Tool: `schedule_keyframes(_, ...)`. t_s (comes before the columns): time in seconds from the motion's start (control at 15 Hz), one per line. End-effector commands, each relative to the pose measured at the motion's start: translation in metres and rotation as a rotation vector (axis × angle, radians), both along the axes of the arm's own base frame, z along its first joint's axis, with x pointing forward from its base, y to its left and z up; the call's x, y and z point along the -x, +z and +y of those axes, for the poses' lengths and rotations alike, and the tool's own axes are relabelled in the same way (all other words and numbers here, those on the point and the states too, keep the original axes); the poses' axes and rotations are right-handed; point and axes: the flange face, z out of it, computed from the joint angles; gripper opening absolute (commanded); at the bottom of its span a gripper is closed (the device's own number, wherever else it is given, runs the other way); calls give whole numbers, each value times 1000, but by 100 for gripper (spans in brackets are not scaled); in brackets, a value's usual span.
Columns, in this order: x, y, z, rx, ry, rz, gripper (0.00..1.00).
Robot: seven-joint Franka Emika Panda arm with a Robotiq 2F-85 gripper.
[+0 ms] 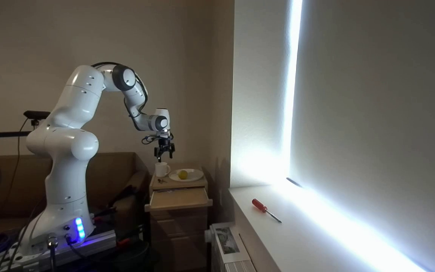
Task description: Move the lemon from the plate to the pullout table
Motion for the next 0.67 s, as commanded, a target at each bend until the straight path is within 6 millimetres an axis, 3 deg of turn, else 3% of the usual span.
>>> schedule_keyframes(0.0,-45,-32,-4,-14,-200,-6,100)
schedule_keyframes(0.27,-82,-48,-5,-41,-429,-24,100)
schedule_keyframes(0.33,-85,-47,-2,-46,-489,-25,100)
schedule_keyframes(0.4,-73,-46,-11,-36,-401,-23,100)
schedule_keyframes(0.6,-82,-50,-4,-46,-465,-35,100)
